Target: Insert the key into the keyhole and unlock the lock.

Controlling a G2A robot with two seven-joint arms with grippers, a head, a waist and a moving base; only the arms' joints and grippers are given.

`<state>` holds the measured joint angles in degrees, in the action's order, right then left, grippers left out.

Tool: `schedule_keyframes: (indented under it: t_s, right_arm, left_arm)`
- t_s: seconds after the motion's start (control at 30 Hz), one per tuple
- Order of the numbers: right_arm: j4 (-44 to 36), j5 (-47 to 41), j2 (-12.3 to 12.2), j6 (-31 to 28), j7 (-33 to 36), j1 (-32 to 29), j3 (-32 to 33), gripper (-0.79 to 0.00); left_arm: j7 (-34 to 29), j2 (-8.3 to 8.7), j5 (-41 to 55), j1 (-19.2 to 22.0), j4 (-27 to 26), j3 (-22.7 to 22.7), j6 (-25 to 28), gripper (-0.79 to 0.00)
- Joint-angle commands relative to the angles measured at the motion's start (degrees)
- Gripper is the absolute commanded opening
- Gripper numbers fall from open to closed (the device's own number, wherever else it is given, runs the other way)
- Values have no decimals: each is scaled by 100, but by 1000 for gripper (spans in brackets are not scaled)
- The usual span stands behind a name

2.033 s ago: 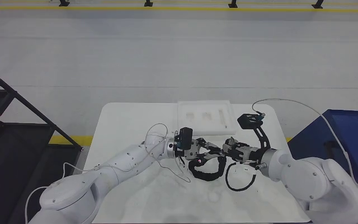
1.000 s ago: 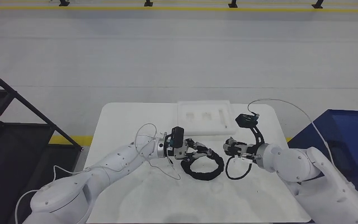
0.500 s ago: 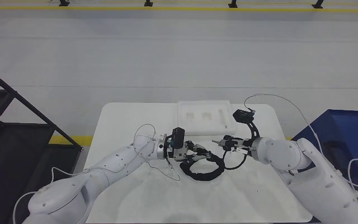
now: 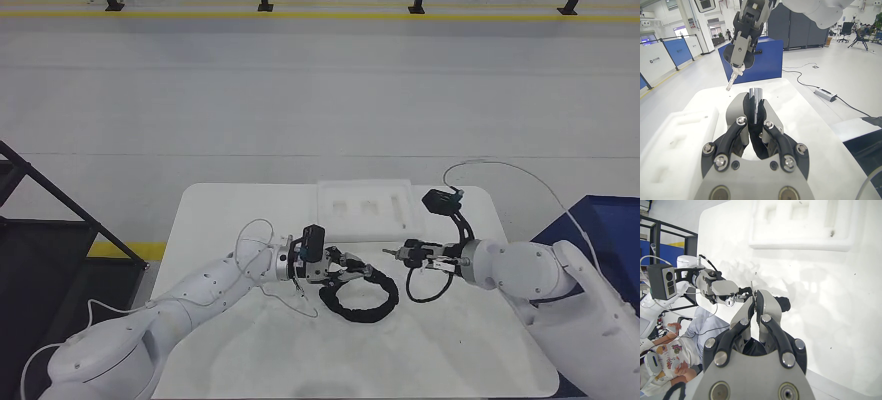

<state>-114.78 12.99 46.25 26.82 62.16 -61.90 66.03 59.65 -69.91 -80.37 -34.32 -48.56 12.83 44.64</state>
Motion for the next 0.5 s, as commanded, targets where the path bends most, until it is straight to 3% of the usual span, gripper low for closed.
schedule_keyframes:
  t_s: [0.0,0.23,0.47]
  right_arm:
    - [-207,37,-38,27,323,-16,120,-785]
    - [-895,122,-129,74,980,-129,360,-785]
    - [-1048,31,-162,-2,1312,-105,431,-785]
  left_arm:
    - [68,5,-101,11,27,-18,-68,-785]
    - [518,2,-539,112,-32,-155,-517,-785]
    - [1025,-14,-1179,252,-56,-309,-1024,-785]
